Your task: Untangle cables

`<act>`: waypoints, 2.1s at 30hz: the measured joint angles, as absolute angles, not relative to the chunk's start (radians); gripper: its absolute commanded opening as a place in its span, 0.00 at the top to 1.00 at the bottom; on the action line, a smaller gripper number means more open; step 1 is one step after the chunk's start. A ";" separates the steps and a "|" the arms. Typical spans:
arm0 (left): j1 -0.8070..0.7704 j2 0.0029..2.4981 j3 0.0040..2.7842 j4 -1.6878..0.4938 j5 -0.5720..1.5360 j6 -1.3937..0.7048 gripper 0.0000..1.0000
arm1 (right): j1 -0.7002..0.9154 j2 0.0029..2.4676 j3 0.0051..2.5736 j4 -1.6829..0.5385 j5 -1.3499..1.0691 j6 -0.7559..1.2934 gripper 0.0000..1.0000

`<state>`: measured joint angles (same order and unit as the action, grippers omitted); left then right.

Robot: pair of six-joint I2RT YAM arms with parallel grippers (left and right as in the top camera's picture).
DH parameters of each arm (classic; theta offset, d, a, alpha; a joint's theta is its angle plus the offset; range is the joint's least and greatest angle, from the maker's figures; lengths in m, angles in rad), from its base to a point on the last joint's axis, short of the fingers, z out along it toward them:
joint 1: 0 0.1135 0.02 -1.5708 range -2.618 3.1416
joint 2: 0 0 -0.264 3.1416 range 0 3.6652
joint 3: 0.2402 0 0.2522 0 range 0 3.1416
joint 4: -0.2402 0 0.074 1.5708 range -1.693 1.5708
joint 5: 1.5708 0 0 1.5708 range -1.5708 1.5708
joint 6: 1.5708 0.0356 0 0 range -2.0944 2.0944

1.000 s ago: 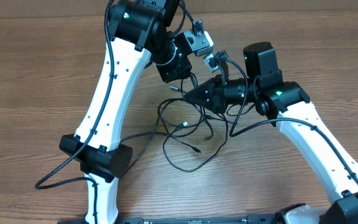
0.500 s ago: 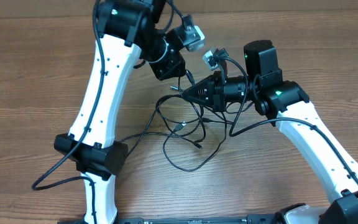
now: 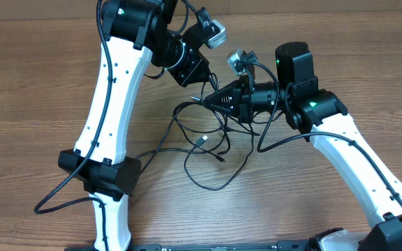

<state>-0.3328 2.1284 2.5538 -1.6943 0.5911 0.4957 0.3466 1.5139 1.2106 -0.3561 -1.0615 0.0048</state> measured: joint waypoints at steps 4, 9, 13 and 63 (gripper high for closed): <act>-0.323 2.128 2.554 -1.694 0.591 0.488 0.96 | 0.347 1.514 1.211 -0.351 -1.038 0.027 0.96; -0.272 2.128 2.554 -1.694 0.614 0.442 0.96 | 0.331 1.514 1.211 -0.338 -0.941 0.123 0.75; -0.230 2.128 2.554 -1.691 0.656 0.424 0.96 | 0.318 1.514 1.210 -0.342 -0.872 0.183 0.15; -0.229 1.671 2.558 -1.615 0.657 0.321 0.96 | 0.315 1.514 1.210 -0.780 -0.224 0.289 0.00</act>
